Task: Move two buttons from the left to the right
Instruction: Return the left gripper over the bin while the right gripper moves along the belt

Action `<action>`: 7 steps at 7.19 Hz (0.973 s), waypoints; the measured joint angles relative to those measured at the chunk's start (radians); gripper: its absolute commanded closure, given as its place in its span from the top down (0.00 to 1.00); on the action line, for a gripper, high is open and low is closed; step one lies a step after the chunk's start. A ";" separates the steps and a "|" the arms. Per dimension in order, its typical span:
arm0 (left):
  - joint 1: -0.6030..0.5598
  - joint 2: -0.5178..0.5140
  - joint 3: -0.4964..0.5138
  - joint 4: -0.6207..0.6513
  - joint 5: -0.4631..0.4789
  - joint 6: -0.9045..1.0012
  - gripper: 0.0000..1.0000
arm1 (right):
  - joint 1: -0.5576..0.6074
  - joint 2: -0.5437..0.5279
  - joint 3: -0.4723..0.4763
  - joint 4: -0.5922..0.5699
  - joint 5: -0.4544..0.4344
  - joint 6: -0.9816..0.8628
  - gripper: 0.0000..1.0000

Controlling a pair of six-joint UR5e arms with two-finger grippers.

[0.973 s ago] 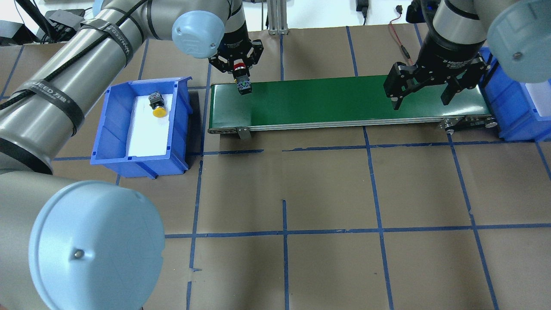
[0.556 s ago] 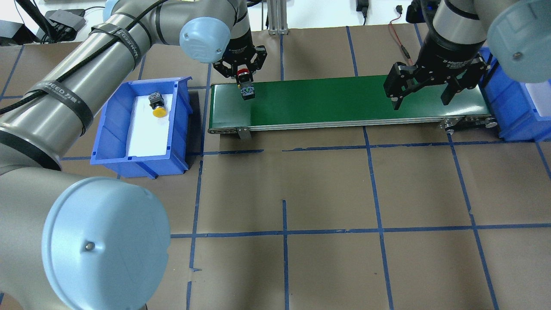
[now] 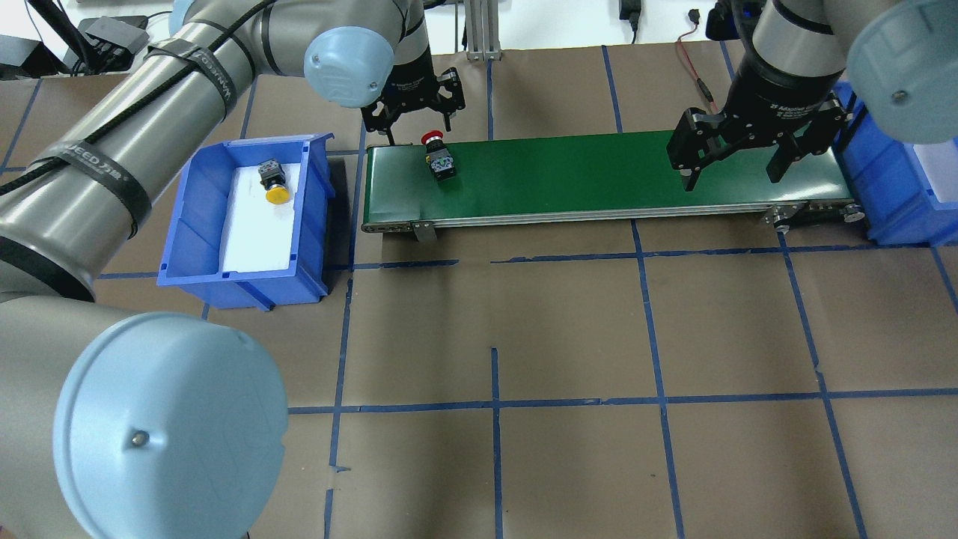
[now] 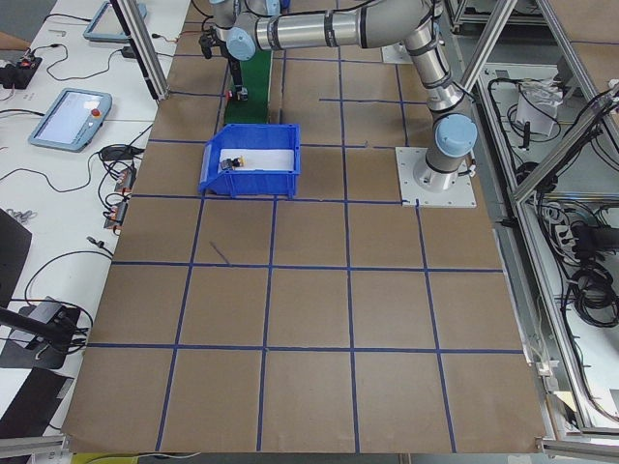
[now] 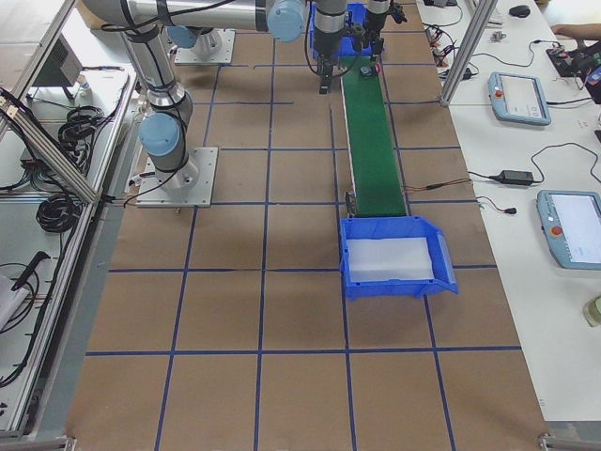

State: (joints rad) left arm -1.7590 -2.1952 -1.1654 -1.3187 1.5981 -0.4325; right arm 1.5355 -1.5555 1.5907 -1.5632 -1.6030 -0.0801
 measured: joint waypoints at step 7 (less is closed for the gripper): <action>0.359 0.103 -0.085 0.003 0.022 0.564 0.78 | -0.003 0.006 0.003 -0.011 0.032 0.003 1.00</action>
State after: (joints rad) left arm -1.4000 -2.0922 -1.2505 -1.3153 1.6202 0.1314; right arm 1.5322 -1.5498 1.5937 -1.5744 -1.5707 -0.0775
